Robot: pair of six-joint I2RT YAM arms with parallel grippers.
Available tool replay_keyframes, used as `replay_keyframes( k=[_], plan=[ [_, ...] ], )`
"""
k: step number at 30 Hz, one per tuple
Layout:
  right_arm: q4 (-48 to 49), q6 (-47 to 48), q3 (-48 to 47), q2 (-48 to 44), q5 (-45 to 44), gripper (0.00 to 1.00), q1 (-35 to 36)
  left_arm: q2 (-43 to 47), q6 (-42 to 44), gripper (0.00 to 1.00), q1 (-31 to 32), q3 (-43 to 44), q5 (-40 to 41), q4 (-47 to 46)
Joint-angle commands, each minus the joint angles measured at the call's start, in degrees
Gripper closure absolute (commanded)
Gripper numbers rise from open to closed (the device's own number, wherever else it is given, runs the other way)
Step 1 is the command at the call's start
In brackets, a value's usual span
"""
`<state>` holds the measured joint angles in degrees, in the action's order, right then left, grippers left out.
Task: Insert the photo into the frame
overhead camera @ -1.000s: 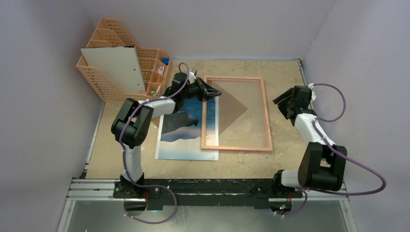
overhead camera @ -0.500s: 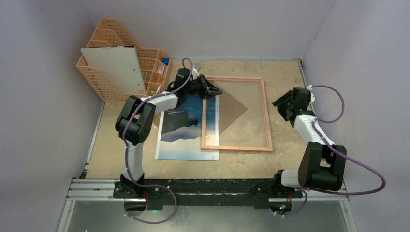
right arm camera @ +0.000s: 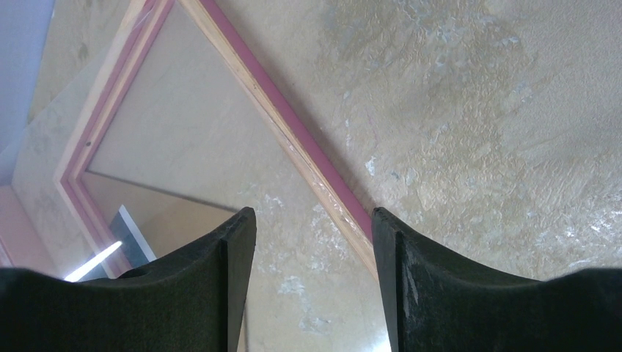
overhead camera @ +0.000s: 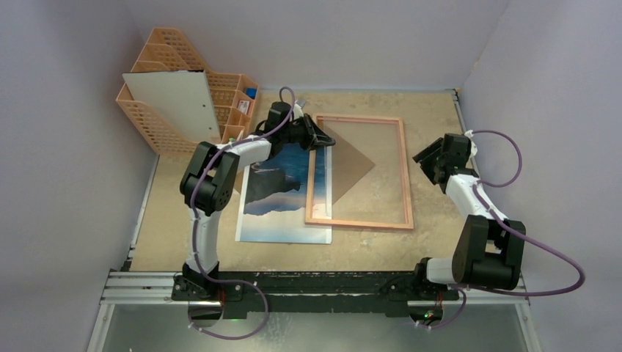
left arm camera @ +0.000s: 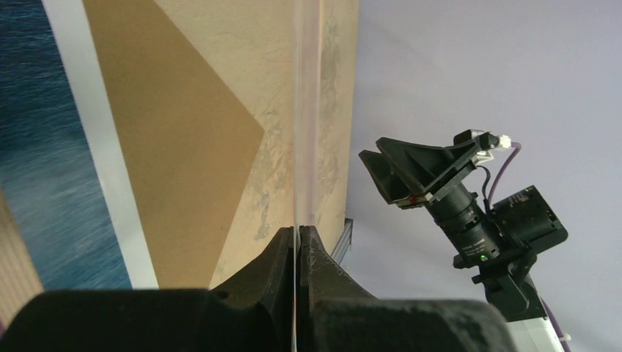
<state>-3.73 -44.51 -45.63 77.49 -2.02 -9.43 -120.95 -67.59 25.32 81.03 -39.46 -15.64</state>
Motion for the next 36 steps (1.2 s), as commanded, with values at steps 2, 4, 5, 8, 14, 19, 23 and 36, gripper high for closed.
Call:
replay_keyframes(
  k=[2, 4, 5, 8, 14, 19, 23, 36],
  plan=[
    [0.8, 0.9, 0.5, -0.9, -0.3, 0.39, -0.2, -1.3, 2.9, 1.0, -0.3, 2.9, -1.3, 0.0],
    [0.8, 1.1, 0.6, -0.8, -0.5, 0.39, -0.2, -1.7, 3.5, 1.0, -0.5, 3.3, -1.2, 0.8],
    [0.9, 1.1, 0.7, -0.7, -0.5, 0.39, -0.2, -1.8, 3.8, 1.0, -0.6, 3.6, -1.1, 1.2],
    [1.2, 1.5, 1.0, -0.2, -0.5, 0.39, -0.2, -2.1, 4.7, 1.0, -1.0, 4.1, -1.1, 1.8],
    [1.8, 2.5, 1.6, 1.5, 0.2, 0.39, -0.2, -3.5, 6.3, 1.0, -1.4, 5.5, -1.5, 3.3],
    [2.2, 2.7, 1.9, 1.9, 0.3, 0.4, -0.2, -4.1, 8.0, 1.0, -2.5, 6.3, -1.4, 5.0],
    [2.5, 2.9, 2.1, 2.3, 0.6, 0.4, -0.2, -4.4, 8.3, 1.0, -2.8, 6.2, -1.7, 4.9],
    [2.8, 3.2, 2.3, 2.9, 1.0, 0.4, -0.2, -8.5, 8.9, 1.0, -2.8, 9.6, -6.7, 2.1]
  ],
)
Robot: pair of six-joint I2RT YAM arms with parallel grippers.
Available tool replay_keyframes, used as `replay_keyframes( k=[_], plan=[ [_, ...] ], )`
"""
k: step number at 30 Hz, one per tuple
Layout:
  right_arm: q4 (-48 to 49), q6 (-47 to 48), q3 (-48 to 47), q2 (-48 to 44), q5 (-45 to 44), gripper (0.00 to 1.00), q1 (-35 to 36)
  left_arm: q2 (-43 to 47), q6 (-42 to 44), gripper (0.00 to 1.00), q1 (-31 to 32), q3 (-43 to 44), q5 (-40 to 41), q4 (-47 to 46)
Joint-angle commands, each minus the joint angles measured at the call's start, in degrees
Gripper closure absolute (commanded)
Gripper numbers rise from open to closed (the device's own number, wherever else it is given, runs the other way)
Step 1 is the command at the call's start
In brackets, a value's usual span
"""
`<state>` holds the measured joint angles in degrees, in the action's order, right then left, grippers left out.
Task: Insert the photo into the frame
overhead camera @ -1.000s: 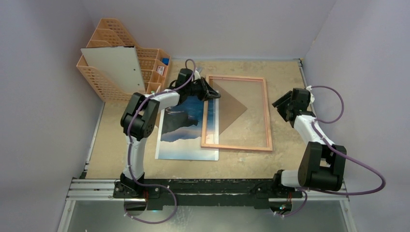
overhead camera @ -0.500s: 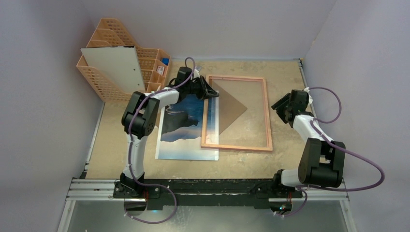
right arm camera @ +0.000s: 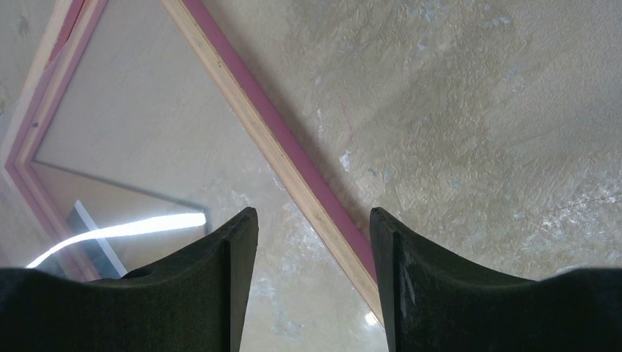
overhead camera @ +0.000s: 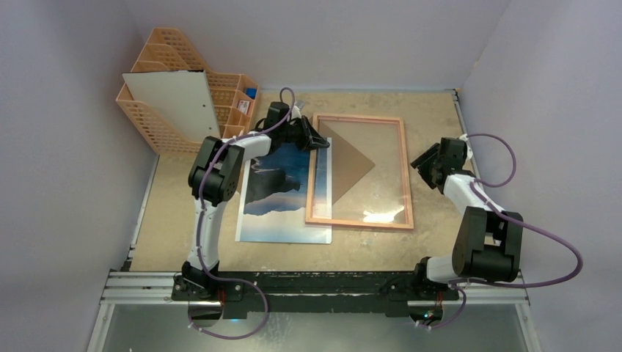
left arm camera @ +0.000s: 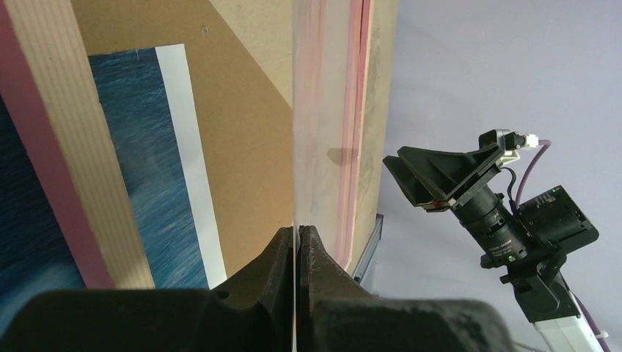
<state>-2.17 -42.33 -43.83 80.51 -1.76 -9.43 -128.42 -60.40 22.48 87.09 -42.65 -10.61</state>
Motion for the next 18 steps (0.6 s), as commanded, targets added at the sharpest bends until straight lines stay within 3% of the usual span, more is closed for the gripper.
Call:
replay_keyframes(
  k=[1, 12, 18],
  plan=[
    [1.2, 1.1, 0.5, -0.1, 0.7, 0.4, -0.2, -1.0, 1.9, 1.0, 0.0, 3.7, -3.6, -2.9],
    [1.7, 2.0, 1.2, 1.2, 0.7, 0.4, -0.2, -1.7, 2.6, 1.0, 0.0, 3.0, -3.7, -4.0],
    [3.5, 3.3, 2.4, 3.9, 1.5, 0.4, -0.2, -0.8, -1.3, 1.0, 0.3, 0.0, -6.2, -15.5]
  ],
)
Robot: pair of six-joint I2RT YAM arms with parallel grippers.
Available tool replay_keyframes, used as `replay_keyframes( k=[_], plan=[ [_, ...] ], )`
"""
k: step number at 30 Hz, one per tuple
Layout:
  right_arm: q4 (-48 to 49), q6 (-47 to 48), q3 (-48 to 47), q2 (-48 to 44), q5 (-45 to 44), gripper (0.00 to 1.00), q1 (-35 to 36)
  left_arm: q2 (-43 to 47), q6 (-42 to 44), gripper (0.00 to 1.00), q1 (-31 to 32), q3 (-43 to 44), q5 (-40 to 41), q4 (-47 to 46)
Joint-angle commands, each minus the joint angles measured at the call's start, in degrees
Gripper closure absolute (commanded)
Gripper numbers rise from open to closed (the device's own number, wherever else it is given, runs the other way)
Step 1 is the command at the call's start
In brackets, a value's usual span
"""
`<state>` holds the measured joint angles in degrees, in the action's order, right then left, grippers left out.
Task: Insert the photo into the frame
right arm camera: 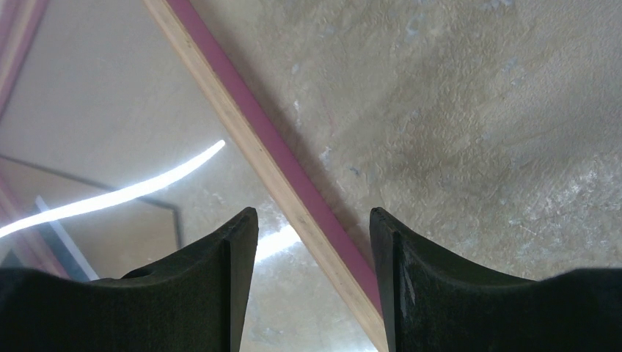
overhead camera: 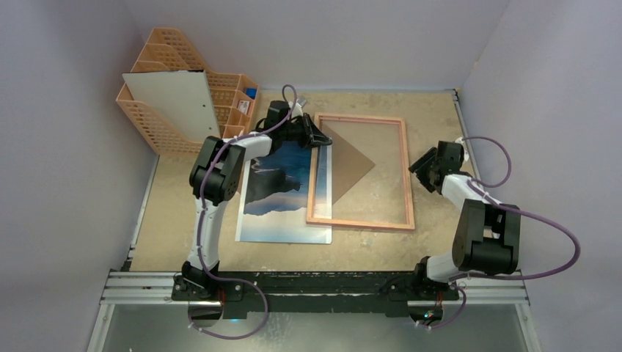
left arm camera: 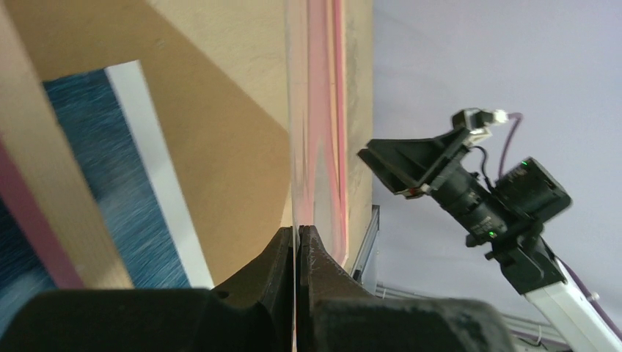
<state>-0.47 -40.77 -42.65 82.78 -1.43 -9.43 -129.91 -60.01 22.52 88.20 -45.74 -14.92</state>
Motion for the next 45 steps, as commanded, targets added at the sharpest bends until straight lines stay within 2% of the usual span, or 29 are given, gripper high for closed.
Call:
replay_keyframes(
  k=[1, 9, 13, 16, 21, 34, 38, 45],
  plan=[
    [2.1, 1.8, 1.3, 2.1, 1.2, 0.4, -0.2, 0.5, -2.5, 1.0, 0.3, -1.4, -3.4, -12.5],
    [3.2, 2.2, 2.0, 3.1, 2.7, 0.4, -0.2, -1.6, -4.2, 1.0, 0.7, -1.8, -2.5, -12.0],
    [3.4, 2.6, 2.1, 3.1, 3.1, 0.4, -0.2, -2.5, -3.7, 1.0, 1.0, -1.4, -1.5, -8.9],
    [3.7, 3.1, 2.2, 3.3, 3.6, 0.41, -0.3, -3.2, -2.0, 1.0, 1.1, -0.2, -0.5, -4.2],
    [4.3, 4.4, 2.7, 3.8, 3.6, 0.46, -0.2, -3.6, -1.1, 1.0, 1.1, 0.5, 1.0, -1.9],
    [5.4, 5.3, 3.8, 4.8, 4.3, 0.5, -0.2, -2.4, -3.4, 1.0, 1.3, -1.5, 0.7, -12.5],
    [5.4, 5.5, 3.8, 4.7, 4.5, 0.49, -0.2, -2.4, -3.4, 1.0, 1.8, -1.4, -0.3, -15.0],
    [5.9, 6.1, 4.3, 4.1, 6.1, 0.44, -0.2, -3.7, -3.4, 1.0, 2.1, 0.2, -0.6, -14.3]
  ],
)
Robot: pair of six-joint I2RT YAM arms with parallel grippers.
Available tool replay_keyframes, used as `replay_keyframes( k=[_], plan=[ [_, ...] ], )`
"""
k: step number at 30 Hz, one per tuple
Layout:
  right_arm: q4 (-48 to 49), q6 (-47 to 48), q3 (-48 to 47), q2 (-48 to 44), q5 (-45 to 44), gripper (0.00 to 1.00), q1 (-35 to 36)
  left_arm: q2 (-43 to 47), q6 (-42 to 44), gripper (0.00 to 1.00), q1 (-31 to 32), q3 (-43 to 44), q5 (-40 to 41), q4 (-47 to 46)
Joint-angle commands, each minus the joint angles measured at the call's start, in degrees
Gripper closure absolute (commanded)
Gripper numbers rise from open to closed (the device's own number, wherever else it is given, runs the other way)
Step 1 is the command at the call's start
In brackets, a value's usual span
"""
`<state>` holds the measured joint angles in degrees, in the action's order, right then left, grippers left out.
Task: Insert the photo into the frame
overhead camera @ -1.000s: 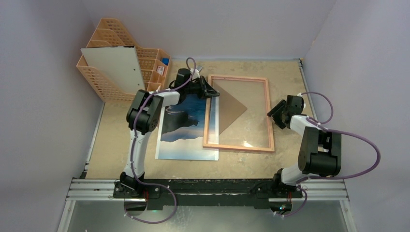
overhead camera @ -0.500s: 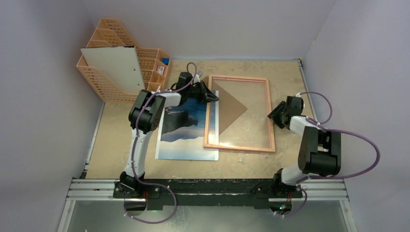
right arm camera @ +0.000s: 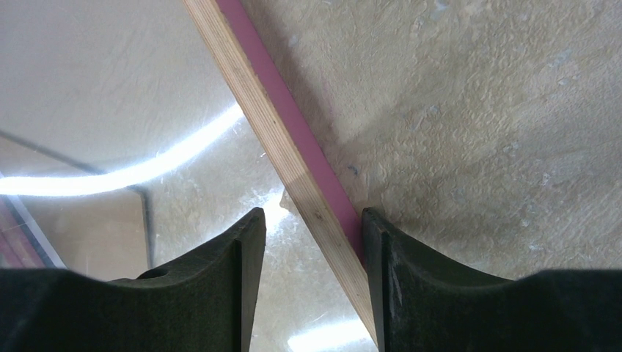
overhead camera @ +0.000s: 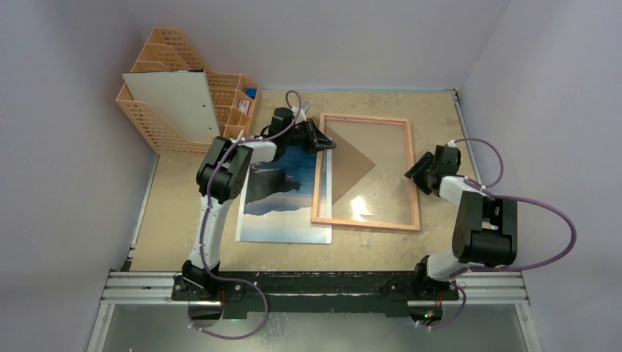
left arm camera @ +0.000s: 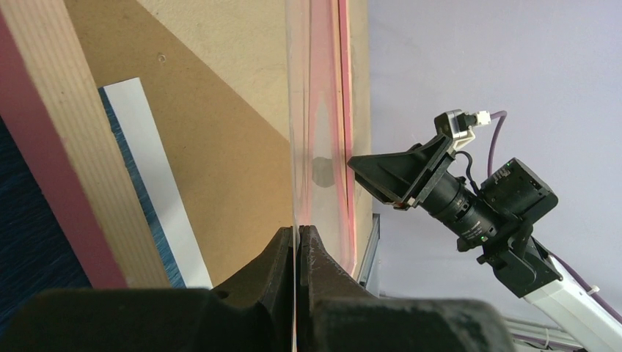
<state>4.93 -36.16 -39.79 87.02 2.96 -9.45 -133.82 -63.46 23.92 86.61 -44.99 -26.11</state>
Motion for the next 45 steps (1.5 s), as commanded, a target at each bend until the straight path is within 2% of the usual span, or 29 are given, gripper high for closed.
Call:
replay_keyframes(
  k=[1, 12, 23, 31, 39, 45],
  plan=[
    [0.6, 1.6, 1.5, -0.2, 2.2, 0.43, -0.2, 0.1, 0.4, 1.0, 0.6, 2.3, -1.5, -2.6],
    [2.0, 2.4, 2.4, 0.6, 6.1, 0.41, -0.2, -2.8, 2.9, 1.0, 0.6, 8.1, -1.6, 3.6],
    [3.1, 3.6, 2.8, 1.5, 6.4, 0.4, -0.2, -2.3, 3.1, 1.0, 0.7, 7.5, -4.3, -2.7],
    [3.3, 3.7, 3.0, 1.7, 6.5, 0.4, -0.2, -1.3, 3.7, 1.0, 1.0, 7.4, -4.8, -3.7],
    [3.7, 4.0, 3.3, 1.5, 6.9, 0.38, -0.2, -0.4, 2.6, 1.0, 1.7, 5.9, -6.1, -10.9],
    [4.0, 4.0, 3.5, 1.3, 7.3, 0.37, -0.2, -2.3, 2.6, 1.0, 1.7, 7.4, -5.8, -9.1]
  ],
)
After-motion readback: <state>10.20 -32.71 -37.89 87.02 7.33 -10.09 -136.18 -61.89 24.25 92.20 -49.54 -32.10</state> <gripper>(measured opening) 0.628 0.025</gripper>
